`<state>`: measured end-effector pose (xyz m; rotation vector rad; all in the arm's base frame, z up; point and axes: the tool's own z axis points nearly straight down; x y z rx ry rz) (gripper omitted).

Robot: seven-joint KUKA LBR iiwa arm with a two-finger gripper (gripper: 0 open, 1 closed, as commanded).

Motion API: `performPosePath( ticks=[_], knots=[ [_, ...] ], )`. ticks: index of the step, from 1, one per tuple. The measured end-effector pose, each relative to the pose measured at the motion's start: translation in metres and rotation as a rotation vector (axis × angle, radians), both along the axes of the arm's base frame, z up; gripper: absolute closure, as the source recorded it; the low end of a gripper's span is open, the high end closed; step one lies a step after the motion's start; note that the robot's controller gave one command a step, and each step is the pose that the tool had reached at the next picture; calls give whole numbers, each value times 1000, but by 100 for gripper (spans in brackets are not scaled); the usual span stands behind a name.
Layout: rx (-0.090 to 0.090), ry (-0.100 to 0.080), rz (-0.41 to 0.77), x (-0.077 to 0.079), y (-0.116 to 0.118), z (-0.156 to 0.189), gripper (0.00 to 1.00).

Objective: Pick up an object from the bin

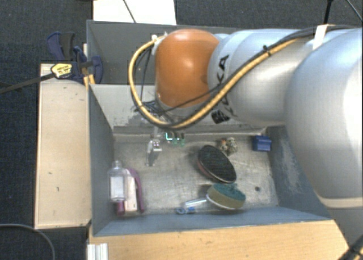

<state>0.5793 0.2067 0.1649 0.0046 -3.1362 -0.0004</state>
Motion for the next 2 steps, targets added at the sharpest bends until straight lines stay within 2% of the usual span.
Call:
performPosePath(
  ticks=[1, 2],
  knots=[
    [-4, -5, 105, 9, -145, -40, 0],
    [6, -14, 98, 3, -194, -94, 0]
  ],
)
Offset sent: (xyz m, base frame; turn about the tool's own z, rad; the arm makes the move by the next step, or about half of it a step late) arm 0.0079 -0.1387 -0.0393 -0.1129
